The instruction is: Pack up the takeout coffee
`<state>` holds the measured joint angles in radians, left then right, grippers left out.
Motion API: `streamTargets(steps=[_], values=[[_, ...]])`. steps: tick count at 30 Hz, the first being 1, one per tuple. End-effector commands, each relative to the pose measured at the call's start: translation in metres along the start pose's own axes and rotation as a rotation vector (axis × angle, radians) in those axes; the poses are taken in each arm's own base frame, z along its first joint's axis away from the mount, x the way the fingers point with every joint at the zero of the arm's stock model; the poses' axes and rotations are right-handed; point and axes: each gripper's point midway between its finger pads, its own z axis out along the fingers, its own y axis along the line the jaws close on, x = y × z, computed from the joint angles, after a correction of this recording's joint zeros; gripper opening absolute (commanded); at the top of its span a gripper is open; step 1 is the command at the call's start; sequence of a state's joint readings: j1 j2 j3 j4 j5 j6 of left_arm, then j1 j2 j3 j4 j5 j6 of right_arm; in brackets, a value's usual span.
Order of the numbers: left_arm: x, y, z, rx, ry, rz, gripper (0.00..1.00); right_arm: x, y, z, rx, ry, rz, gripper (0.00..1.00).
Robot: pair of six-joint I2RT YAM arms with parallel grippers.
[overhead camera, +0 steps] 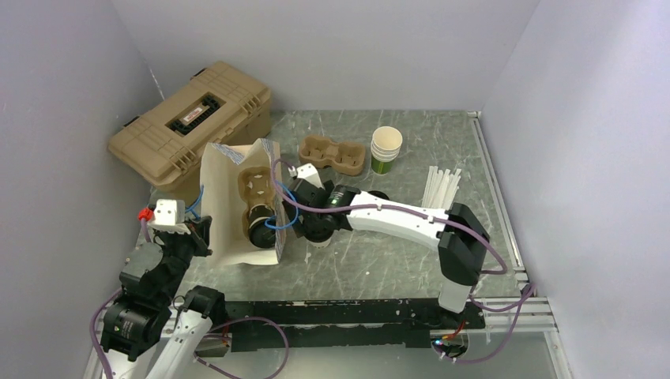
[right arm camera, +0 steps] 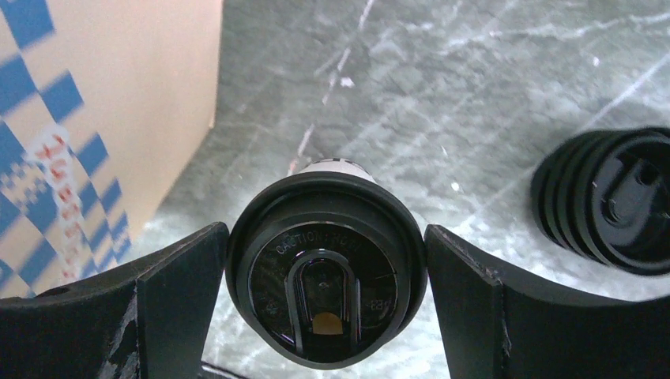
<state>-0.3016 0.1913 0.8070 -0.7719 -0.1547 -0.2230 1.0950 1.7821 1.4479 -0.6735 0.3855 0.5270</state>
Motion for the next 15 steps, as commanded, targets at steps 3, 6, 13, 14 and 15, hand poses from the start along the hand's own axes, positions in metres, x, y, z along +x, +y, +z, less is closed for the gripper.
streamTargets(steps=[3, 6, 13, 14, 15], values=[[-0.024, -0.003, -0.008, 0.012, -0.085, -0.015, 0.0, -0.013, -0.037, -0.055, 0.064, -0.072, 0.023, 0.62], [-0.024, -0.002, -0.009, 0.009, -0.089, -0.014, 0.0, -0.022, -0.052, -0.082, 0.078, -0.127, 0.056, 0.62], [-0.025, -0.003, -0.008, 0.013, -0.092, -0.016, 0.0, -0.062, -0.078, -0.157, 0.034, -0.323, 0.121, 0.6], [-0.025, -0.004, -0.008, 0.017, -0.092, -0.015, 0.0, -0.07, -0.078, -0.169, 0.004, -0.358, 0.125, 0.6], [-0.025, -0.004, -0.008, 0.018, -0.092, -0.015, 0.0, -0.077, -0.076, -0.181, -0.03, -0.391, 0.126, 0.6]])
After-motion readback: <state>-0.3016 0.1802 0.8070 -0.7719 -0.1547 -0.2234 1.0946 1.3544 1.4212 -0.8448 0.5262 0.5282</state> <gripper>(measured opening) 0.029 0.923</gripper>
